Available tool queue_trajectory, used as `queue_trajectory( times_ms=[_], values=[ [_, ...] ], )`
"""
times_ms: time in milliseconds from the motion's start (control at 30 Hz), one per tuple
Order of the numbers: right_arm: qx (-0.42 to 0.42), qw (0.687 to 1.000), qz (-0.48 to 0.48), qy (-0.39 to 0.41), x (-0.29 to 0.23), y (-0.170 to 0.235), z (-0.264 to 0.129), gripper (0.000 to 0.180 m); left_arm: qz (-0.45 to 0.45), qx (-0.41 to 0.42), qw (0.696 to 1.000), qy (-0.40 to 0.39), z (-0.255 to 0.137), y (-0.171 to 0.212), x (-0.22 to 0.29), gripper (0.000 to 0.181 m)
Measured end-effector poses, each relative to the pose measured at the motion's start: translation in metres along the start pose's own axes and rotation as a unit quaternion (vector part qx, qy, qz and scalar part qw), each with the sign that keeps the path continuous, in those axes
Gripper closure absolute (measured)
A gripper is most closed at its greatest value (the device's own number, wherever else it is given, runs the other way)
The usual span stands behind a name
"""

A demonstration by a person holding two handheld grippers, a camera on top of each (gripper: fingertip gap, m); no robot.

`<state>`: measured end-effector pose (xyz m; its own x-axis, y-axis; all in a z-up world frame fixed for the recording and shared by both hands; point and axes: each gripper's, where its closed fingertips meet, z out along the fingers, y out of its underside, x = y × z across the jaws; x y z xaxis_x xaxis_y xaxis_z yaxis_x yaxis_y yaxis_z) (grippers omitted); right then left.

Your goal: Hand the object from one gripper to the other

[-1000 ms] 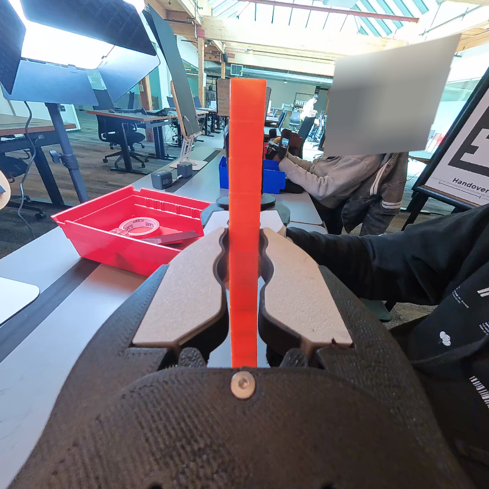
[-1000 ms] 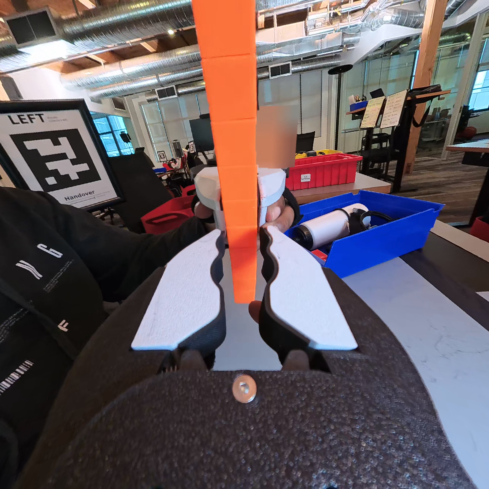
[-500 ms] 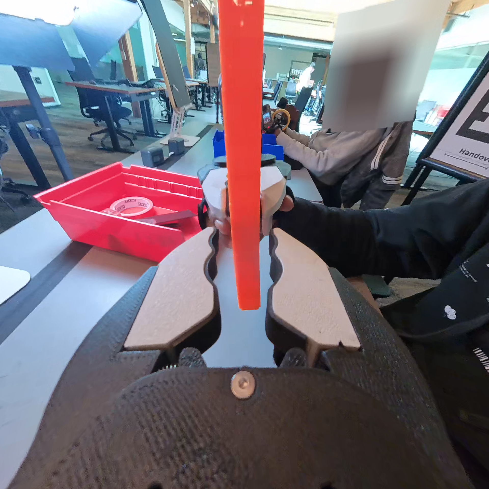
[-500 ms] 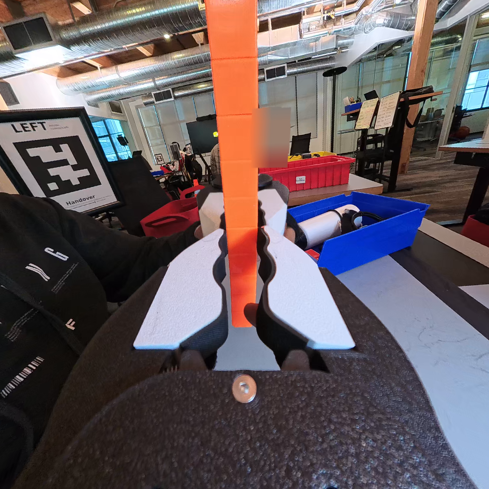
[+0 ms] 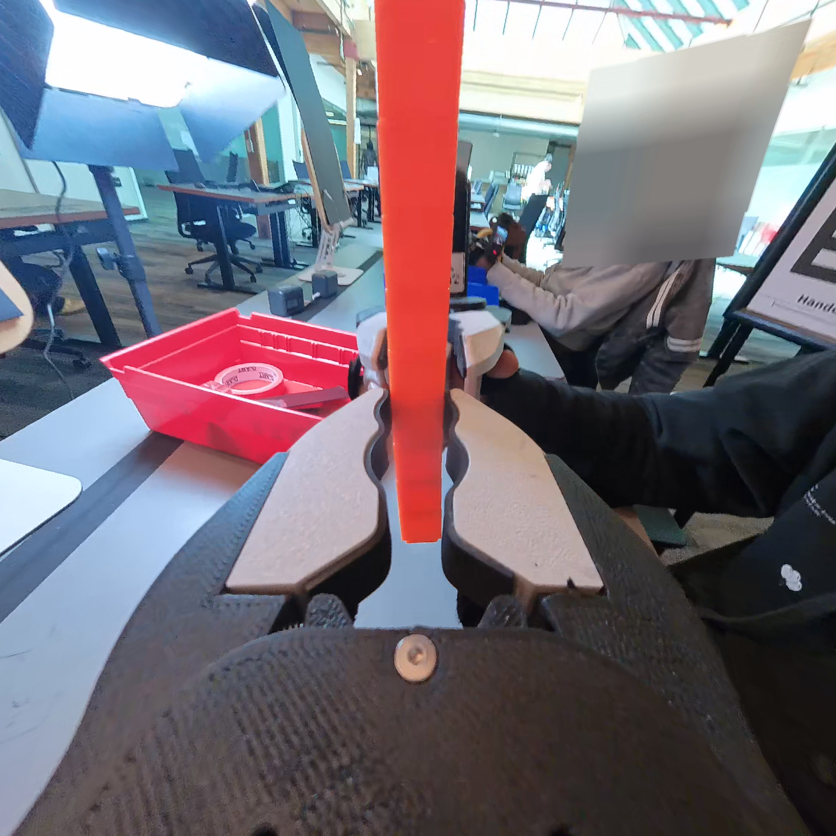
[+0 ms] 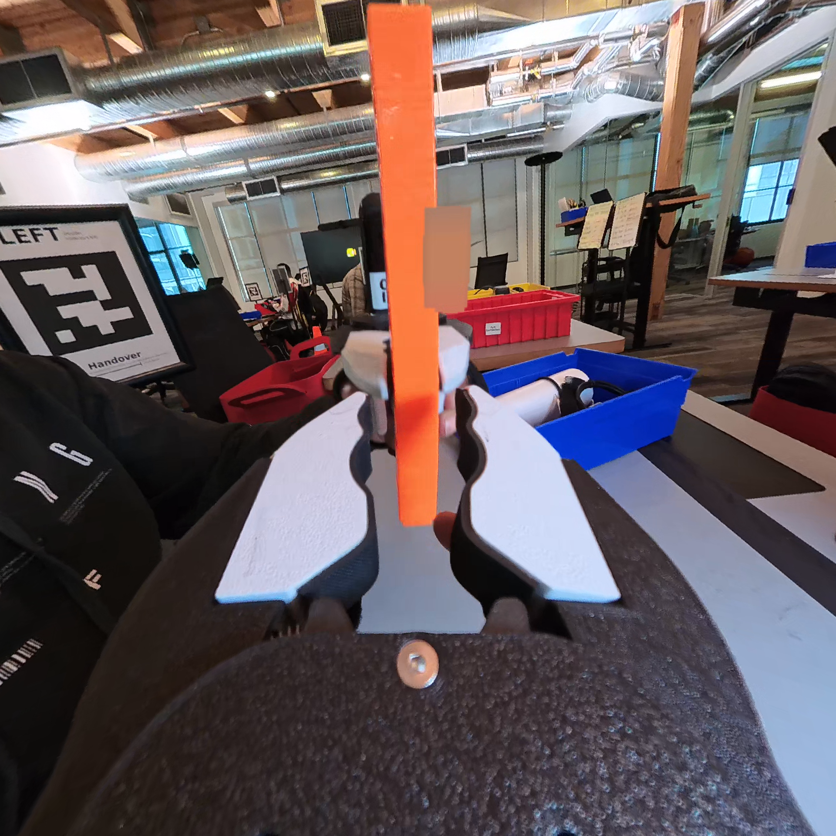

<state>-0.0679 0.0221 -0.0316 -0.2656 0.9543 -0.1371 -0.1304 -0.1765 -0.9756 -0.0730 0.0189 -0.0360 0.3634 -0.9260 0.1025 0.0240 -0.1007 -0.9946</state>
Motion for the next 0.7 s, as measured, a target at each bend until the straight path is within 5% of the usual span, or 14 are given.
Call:
queue_trajectory(
  times_ms=[467,567,700],
  values=[
    [-0.022,0.999,0.016,-0.022,-0.003,0.025,0.017,0.158,-0.008,0.017,1.0,0.001,0.002,-0.006,0.003,0.159],
    [-0.014,1.0,0.014,-0.023,-0.004,0.019,0.014,0.158,-0.003,-0.004,1.0,0.016,0.003,-0.002,0.009,0.135],
    [0.015,0.999,0.012,-0.028,-0.006,0.007,0.007,0.159,-0.006,-0.038,0.999,0.024,0.007,0.015,0.006,0.134]
  ],
)
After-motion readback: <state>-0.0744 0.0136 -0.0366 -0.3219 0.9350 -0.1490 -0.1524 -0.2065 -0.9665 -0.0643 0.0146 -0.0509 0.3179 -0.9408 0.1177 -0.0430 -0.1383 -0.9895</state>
